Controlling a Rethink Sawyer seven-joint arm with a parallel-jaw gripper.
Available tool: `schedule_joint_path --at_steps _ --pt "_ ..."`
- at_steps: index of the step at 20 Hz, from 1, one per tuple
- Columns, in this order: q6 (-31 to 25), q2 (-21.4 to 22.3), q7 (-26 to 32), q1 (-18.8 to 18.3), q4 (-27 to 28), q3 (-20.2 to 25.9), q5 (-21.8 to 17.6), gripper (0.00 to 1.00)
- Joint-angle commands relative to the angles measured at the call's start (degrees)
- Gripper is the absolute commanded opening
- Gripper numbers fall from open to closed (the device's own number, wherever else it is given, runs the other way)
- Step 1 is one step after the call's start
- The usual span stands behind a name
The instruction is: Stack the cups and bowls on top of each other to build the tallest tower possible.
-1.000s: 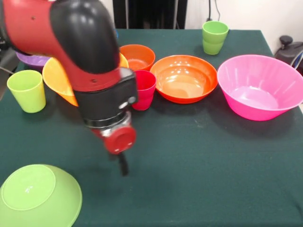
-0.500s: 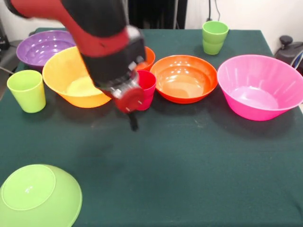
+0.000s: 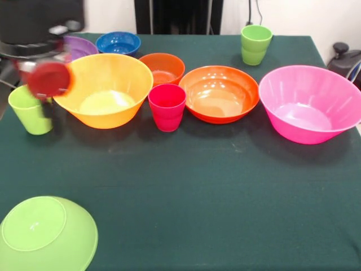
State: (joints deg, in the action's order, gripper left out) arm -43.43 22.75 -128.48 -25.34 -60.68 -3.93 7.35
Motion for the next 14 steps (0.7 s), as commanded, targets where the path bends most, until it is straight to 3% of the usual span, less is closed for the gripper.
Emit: schedule_joint_path --at_steps 1,6,14 --pt "2.7 -10.1 2.7 -2.1 14.1 1.0 -5.5 1.0" --pt "4.0 -15.3 4.9 -3.9 20.8 2.0 -6.4 1.0" --pt "5.9 -20.1 8.4 -5.7 25.2 4.9 -6.1 1.0"
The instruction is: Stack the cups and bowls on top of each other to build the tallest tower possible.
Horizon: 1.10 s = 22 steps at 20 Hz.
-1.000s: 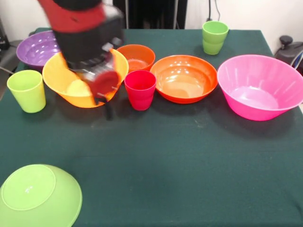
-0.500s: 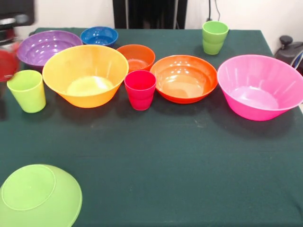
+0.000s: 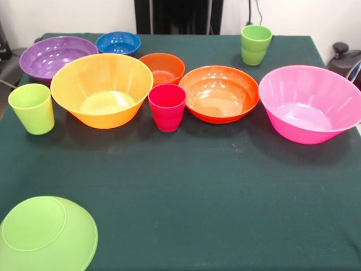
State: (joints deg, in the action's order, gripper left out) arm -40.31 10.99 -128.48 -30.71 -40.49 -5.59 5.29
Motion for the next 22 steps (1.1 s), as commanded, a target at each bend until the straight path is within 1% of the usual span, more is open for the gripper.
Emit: schedule_joint_path --at_steps 1,5,10,15,18,22 --pt "3.1 -8.8 8.7 -0.5 5.6 6.8 -4.0 1.0" --pt "3.3 -12.5 10.3 -1.0 10.6 8.0 -3.7 1.0" --pt "1.7 -16.6 13.1 -1.5 17.7 9.7 -3.2 1.0" --pt "1.3 -18.3 13.8 -1.2 21.1 10.6 -2.8 1.0" --pt "0.5 -20.1 14.2 -0.7 24.4 12.0 -2.5 1.0" --pt "0.4 -22.1 14.3 0.1 26.9 13.8 -2.0 1.0"
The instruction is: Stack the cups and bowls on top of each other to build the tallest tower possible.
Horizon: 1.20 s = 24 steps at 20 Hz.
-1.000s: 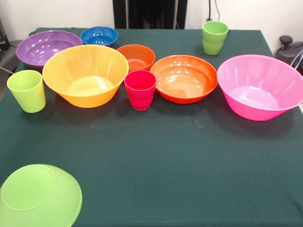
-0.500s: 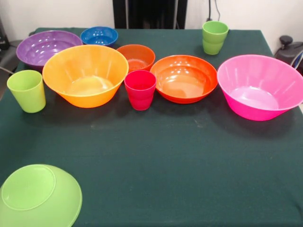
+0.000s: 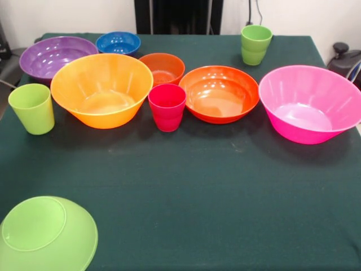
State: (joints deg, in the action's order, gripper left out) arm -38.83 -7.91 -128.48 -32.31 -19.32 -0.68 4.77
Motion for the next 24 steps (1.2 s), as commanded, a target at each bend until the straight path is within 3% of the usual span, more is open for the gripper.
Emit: schedule_joint_path --at_steps 1,7,24 --pt "-1.2 -3.3 14.0 2.0 6.0 9.1 -1.4 1.0" --pt "-1.8 -3.2 11.6 3.2 6.4 8.8 -1.3 1.0" --pt "3.2 -8.7 9.9 4.4 8.7 12.4 -3.4 1.0"
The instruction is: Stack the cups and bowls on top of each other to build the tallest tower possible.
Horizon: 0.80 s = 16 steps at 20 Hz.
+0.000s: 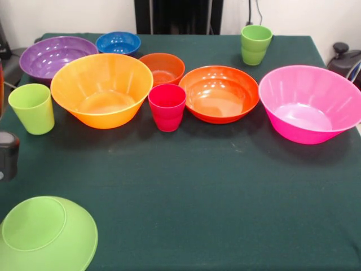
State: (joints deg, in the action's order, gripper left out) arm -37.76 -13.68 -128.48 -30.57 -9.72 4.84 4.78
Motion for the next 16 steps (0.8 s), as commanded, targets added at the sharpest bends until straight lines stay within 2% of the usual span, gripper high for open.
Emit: schedule_joint_path --at_steps 1,16 --pt "2.4 -3.2 9.8 2.6 -0.7 7.0 -3.6 1.0" --pt "1.3 -5.0 10.6 3.4 -1.5 10.4 -4.4 1.0"
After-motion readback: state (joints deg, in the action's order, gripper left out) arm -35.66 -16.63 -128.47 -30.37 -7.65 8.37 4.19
